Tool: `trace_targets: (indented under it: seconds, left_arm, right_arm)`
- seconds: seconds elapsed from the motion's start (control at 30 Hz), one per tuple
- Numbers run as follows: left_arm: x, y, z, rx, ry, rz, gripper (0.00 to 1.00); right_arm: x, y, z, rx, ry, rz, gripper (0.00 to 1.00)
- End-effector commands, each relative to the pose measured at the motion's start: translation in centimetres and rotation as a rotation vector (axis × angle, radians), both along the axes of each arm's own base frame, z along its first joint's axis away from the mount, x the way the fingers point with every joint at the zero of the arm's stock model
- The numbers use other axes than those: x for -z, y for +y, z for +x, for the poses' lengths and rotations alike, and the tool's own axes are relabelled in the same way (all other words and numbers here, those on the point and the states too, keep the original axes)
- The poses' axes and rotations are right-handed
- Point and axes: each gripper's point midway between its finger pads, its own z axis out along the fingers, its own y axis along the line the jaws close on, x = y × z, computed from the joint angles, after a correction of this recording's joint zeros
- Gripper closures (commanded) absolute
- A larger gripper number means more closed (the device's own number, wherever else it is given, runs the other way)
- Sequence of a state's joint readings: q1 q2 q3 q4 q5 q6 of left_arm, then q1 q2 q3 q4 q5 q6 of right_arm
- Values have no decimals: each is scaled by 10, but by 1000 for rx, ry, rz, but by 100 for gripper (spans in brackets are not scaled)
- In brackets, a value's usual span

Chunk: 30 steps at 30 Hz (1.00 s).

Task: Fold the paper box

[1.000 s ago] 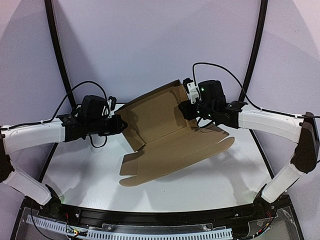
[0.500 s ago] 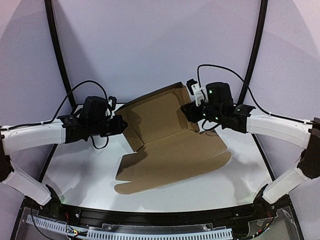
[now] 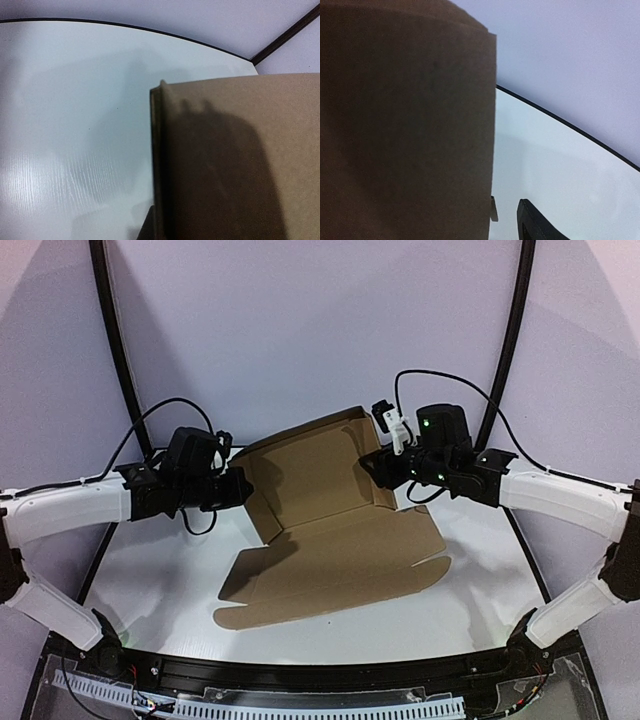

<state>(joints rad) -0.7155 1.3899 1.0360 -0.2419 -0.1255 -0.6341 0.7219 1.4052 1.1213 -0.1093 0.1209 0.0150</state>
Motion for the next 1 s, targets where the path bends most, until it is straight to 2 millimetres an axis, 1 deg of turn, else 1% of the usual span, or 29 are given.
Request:
trace_targets:
  seconds: [0.0,0.1,0.13,0.2,0.27,0.37,0.57,0.6,0.63,0.67,0.7,0.73,0.77,0.8,0.83,0.97]
  left_arm:
    - [16,17,0,-74,79,91,99]
    - [17,17,0,-72,87,88,99]
    - [16,16,-1,-70,86,83,99]
    - [13,16,-2,-64,83,76,99]
    - [10,15,-3,-60,80,66,99]
    - [7,13,-5,-47,76,50,99]
    - [3,9,-6,-27,73,26,99]
    - [3,9,-6,-29,73,26,99]
    - [3,9,-5,-34,72,28,99]
    - [3,10,-5,-40,73,30,99]
    - [4,13,-4,-55,75,38,99]
    - [6,18,-3,-79,78,58,99]
    - [7,20,-2,-93,80,69,99]
    - [8,23,-1,-107,83,82,99]
    - [10,25,-1,-115,87,93,99]
    - [17,23,-2,-101,106,104,99]
  right_arm:
    - [-31,-14,1,40,-62,47,58]
    - [-24,-23,8,101,-53,1,82]
    - [-20,-25,11,120,-46,-16,89]
    - [-14,-28,15,150,-39,-39,98]
    - [-7,-32,21,188,-33,-58,100]
    - [-1,-37,30,246,-35,-84,100]
    - [17,-39,45,315,-20,-128,99]
    - [18,-38,45,307,-19,-129,95]
    - [18,-35,45,290,-18,-126,85]
    - [18,-30,43,258,-18,-123,80]
    - [16,-26,40,232,-20,-108,70]
    - [13,-24,38,211,-22,-91,56]
    - [10,-21,36,190,-26,-80,45]
    - [6,-19,34,178,-33,-66,38]
    - [2,-18,32,171,-37,-50,35]
    - [-16,-16,31,158,-75,0,34]
